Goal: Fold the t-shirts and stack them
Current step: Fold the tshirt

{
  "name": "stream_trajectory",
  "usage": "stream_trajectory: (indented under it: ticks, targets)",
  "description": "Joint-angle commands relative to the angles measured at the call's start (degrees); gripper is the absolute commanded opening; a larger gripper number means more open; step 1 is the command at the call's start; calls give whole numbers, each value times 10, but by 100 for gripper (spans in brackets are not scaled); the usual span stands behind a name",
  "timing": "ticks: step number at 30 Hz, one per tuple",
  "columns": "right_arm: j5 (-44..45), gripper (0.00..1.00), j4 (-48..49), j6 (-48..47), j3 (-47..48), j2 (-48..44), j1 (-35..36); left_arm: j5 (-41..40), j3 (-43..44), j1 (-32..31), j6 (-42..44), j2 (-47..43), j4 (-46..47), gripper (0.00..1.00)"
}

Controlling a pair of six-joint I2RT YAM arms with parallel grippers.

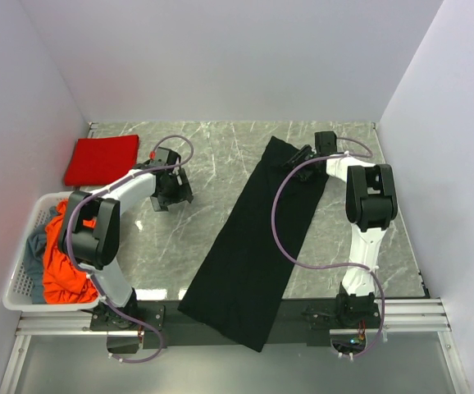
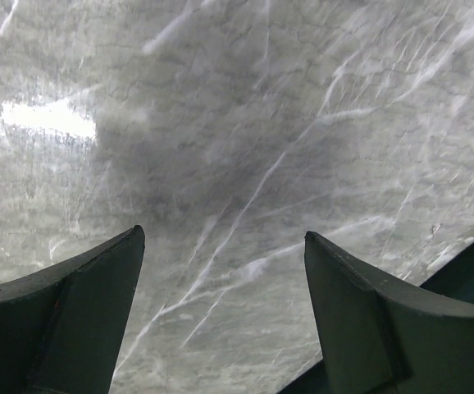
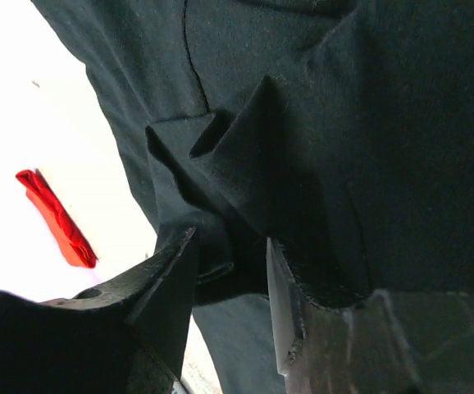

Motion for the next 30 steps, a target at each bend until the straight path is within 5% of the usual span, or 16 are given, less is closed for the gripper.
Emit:
stream_trajectory:
  ticks: [1, 9, 16, 30]
  targets:
    - [-3, 45, 21, 9, 25, 4, 5, -6, 3, 1, 13, -14, 18, 84]
    - [-12, 33, 26, 12, 60, 16, 10, 5, 6, 1, 12, -10, 17, 84]
    - [-11, 1, 9, -16, 96, 24, 10, 3, 6, 1, 13, -12, 17, 84]
    - [49, 1, -87, -204, 246, 85, 7, 6, 4, 1, 18, -10, 18, 84]
